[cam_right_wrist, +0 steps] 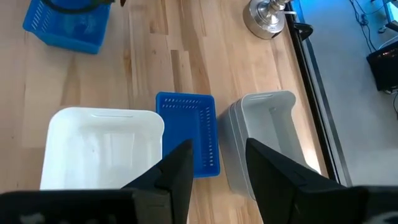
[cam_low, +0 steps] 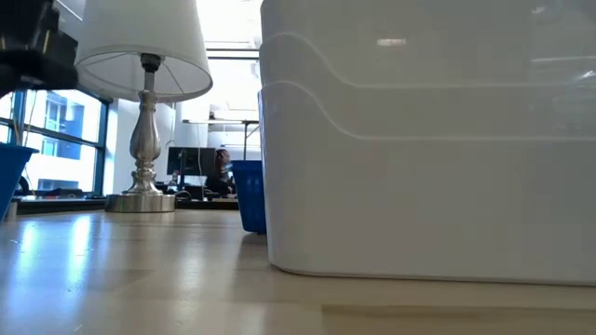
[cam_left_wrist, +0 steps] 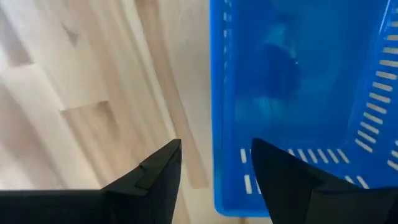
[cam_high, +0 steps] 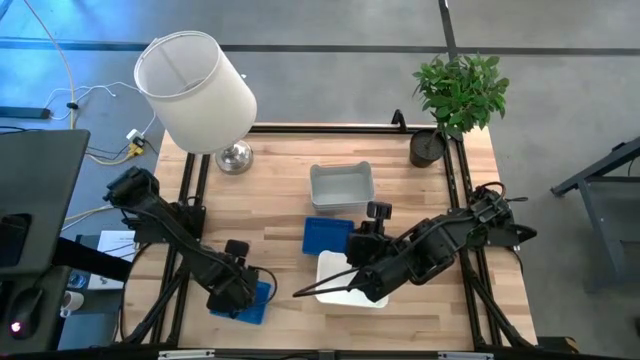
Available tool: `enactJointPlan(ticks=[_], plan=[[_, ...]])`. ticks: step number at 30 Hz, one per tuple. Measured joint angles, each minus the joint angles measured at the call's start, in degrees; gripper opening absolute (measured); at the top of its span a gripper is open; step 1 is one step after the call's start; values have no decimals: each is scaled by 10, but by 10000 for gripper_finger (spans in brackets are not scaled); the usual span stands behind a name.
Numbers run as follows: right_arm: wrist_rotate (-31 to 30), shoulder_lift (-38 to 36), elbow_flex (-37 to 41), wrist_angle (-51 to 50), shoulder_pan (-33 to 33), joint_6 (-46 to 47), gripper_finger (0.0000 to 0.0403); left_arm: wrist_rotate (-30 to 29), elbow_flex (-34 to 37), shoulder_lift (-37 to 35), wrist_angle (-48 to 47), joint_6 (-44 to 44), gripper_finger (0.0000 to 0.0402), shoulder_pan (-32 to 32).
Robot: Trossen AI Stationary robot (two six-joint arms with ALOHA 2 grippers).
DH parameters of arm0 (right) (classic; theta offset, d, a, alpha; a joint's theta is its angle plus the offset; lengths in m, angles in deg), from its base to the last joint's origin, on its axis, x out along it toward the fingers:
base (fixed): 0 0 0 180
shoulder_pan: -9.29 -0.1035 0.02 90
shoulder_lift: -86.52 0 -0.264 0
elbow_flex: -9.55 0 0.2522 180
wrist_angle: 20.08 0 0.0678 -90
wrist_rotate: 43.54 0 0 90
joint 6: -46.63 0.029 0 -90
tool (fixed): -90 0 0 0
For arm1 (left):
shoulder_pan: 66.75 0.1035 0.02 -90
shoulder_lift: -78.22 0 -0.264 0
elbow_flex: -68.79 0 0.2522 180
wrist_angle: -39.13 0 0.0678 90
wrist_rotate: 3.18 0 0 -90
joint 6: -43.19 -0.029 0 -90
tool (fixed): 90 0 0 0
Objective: Stack baskets by color
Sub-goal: Stack the bottom blue bin on the top stacked blue bin
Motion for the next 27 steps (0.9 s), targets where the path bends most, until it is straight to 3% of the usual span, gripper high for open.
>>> enactJointPlan(ticks=[4, 9, 22, 27], plan=[[2, 0, 0, 0, -2, 2, 133, 37, 36, 7, 18, 14, 180, 0], [3, 0, 0, 0, -3, 4, 133, 37, 81, 7, 56, 35, 163, -1], [2, 0, 0, 0, -3, 6, 133, 35, 83, 6, 77, 69, 13, 13], [2, 0, 0, 0, -2, 21, 133, 30, 83, -13, 85, 82, 8, 29]])
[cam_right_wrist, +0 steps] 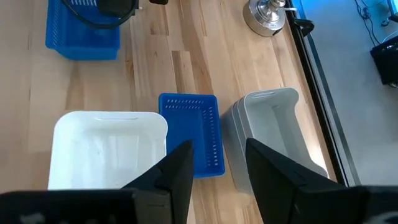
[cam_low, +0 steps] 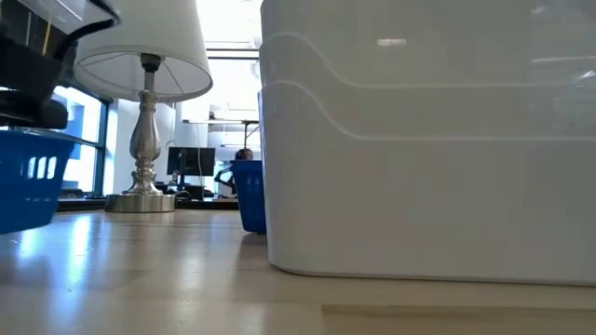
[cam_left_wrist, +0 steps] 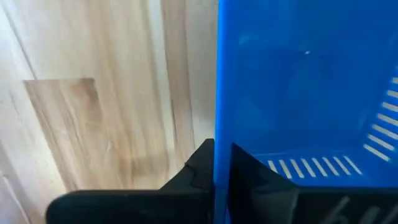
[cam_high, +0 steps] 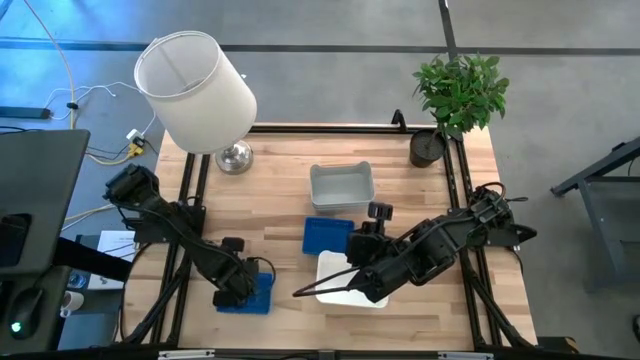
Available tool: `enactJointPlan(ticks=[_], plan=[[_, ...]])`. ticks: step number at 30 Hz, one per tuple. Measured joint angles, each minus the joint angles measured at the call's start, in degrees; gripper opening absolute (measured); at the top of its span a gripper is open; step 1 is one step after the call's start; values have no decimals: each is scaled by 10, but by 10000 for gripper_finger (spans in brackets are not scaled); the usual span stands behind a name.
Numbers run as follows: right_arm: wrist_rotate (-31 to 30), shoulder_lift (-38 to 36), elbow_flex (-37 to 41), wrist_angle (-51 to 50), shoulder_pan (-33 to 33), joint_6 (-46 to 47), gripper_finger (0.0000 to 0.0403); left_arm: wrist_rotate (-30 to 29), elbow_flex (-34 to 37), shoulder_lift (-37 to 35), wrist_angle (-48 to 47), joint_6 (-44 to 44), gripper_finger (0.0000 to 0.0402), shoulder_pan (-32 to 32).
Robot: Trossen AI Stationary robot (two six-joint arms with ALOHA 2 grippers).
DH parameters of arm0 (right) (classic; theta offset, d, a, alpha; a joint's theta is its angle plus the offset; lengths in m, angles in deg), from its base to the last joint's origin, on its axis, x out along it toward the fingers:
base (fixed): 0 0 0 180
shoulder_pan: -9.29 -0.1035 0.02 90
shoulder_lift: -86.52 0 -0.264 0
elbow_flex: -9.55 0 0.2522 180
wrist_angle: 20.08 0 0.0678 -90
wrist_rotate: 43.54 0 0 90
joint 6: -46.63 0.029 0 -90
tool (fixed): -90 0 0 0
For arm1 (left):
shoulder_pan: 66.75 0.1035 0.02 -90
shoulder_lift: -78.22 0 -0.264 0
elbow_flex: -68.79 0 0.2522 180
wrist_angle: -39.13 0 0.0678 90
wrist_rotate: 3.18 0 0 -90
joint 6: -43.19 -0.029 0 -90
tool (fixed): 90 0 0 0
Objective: Stack baskets by color
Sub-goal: Stack the bottom blue bin on the top stacked blue bin
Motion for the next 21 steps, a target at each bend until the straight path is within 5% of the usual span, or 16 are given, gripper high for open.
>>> enactJointPlan(ticks=[13, 21], plan=[[-11, 0, 0, 1, 0, 41, 133, -28, 0, -143, 18, -38, 0, 84], [-67, 0, 0, 3, 9, 54, 133, -35, 0, -209, 34, -128, 0, 171]])
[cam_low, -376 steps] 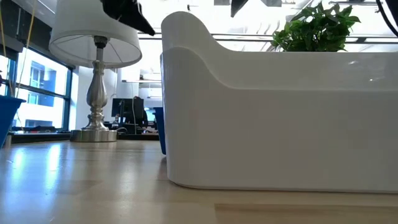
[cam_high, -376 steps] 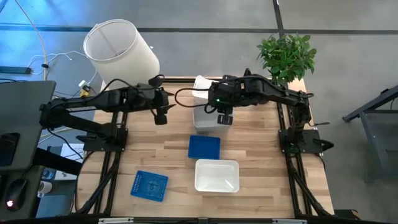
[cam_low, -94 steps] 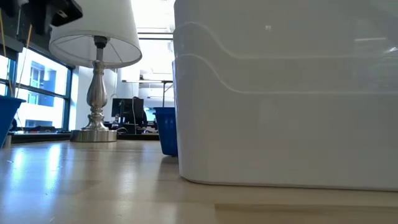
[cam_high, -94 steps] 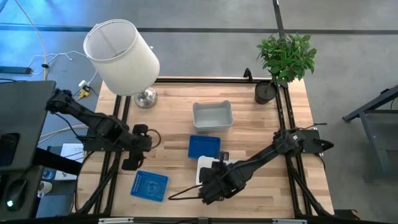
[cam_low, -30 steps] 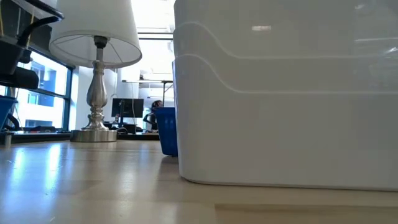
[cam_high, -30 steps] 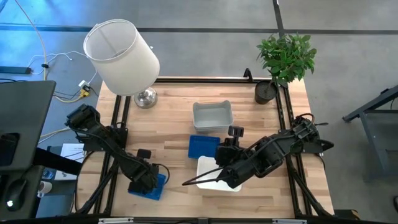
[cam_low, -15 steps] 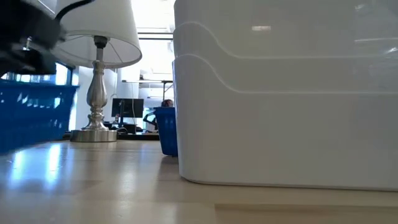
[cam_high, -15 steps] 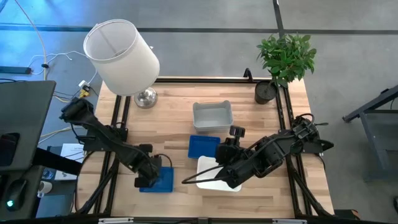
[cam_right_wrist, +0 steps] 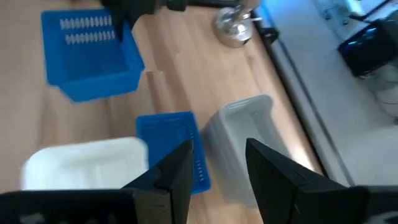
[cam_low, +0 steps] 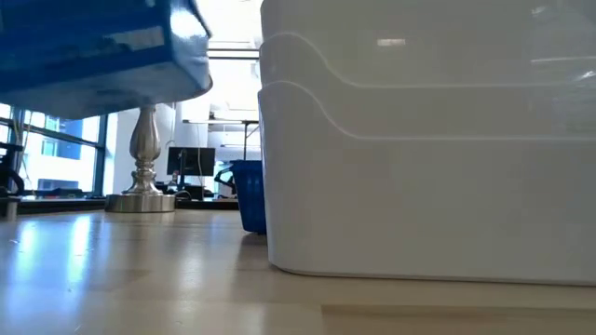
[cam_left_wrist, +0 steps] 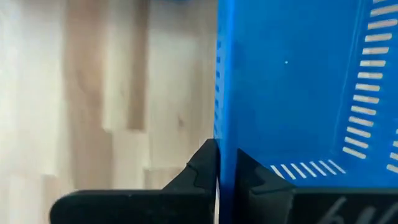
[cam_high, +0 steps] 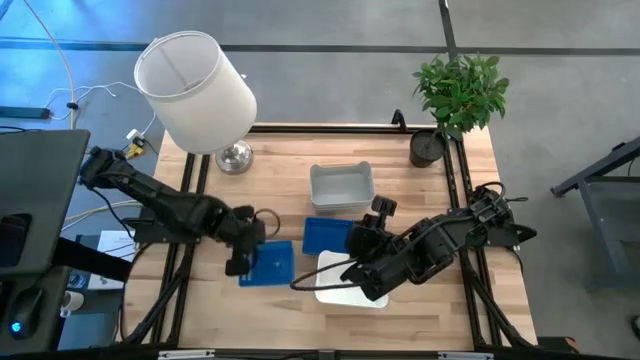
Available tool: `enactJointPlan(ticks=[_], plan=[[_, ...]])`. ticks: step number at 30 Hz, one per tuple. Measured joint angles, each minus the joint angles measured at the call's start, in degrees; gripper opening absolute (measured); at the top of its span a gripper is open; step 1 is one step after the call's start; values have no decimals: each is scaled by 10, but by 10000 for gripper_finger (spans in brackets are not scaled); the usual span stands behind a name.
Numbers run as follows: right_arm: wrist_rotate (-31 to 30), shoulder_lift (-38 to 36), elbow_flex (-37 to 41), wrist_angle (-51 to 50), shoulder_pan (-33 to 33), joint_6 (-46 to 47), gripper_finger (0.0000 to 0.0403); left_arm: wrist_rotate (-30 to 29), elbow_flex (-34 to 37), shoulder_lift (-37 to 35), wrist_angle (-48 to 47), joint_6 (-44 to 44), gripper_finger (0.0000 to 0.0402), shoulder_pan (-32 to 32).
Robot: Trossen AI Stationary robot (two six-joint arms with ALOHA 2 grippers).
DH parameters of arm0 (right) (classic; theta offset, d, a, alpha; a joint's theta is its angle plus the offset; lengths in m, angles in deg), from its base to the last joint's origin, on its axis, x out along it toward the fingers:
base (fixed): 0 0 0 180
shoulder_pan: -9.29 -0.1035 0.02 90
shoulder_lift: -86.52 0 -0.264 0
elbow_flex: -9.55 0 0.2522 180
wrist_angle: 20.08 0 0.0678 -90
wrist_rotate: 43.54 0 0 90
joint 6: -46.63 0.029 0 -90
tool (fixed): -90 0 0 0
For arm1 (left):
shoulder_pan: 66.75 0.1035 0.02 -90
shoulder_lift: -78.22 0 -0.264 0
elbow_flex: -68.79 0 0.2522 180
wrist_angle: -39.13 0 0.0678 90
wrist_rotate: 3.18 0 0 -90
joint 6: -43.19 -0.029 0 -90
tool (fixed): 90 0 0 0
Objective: Stack baskets by color
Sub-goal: Stack the bottom blue bin on the top stacked blue bin
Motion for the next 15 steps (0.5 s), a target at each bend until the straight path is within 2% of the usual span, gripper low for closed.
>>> enactJointPlan(ticks=[5, 15], plan=[[-36, 0, 0, -1, 24, 0, 133, -3, 0, -13, 44, -63, 0, 53], [-14, 0, 0, -2, 89, -36, 133, 12, 0, -13, 105, -147, 0, 133]])
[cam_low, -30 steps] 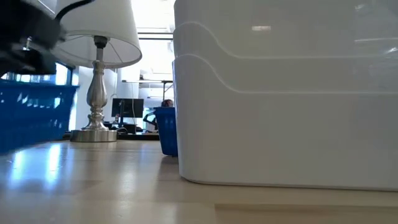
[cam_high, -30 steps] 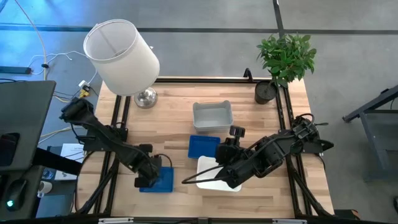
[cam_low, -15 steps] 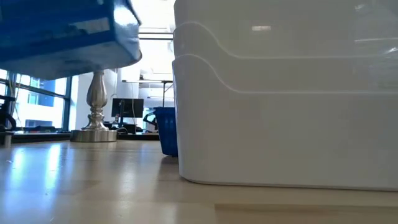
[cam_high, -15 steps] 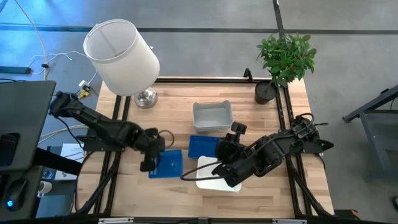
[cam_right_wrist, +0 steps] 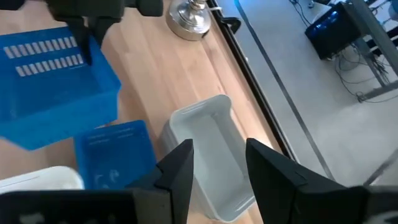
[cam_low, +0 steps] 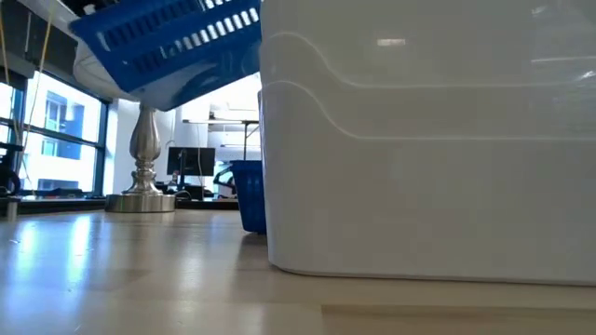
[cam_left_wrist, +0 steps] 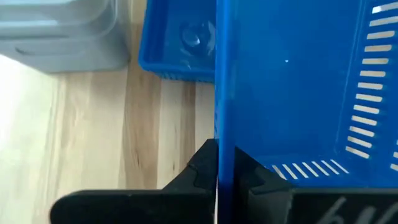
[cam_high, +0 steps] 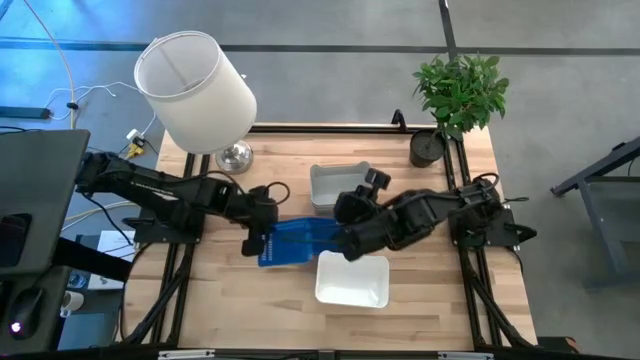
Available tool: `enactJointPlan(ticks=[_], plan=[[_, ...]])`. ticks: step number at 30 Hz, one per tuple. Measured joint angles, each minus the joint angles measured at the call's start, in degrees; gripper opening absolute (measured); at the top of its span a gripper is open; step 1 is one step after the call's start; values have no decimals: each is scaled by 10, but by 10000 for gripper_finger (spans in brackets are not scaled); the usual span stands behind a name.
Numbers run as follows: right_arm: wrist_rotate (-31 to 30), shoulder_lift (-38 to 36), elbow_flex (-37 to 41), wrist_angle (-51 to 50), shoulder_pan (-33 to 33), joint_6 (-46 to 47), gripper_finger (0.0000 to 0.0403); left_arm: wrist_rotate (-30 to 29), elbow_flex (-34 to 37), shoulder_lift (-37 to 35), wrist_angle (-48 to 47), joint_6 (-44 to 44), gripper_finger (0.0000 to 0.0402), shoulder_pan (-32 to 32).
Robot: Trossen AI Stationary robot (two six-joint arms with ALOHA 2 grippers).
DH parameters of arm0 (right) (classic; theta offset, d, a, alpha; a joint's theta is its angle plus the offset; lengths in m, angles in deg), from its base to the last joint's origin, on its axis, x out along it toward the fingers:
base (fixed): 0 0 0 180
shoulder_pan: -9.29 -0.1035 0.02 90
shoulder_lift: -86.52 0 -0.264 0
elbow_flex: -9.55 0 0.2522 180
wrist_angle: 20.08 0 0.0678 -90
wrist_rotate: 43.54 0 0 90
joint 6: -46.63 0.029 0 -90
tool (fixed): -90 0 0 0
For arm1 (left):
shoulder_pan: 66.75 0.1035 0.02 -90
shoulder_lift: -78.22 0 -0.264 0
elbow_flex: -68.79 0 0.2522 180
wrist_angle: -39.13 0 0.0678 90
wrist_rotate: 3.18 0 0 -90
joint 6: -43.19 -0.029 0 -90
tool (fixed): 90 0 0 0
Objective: Stack baskets by color
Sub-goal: Stack the bottom blue bin on the top stacked blue bin
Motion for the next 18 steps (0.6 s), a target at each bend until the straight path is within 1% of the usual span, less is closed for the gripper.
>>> enactJointPlan(ticks=[7, 9, 13, 18], plan=[[1, 0, 0, 0, 48, -11, 133, 3, 0, 0, 23, -40, 0, 48], [3, 0, 0, 0, 62, -28, 133, 3, -3, 0, 28, -50, 0, 62], [4, 0, 0, 0, 87, -61, 133, 4, -26, 2, 28, -79, 0, 88], [3, -2, 0, 0, 113, -110, 133, 4, -57, 19, 23, -102, 0, 104]])
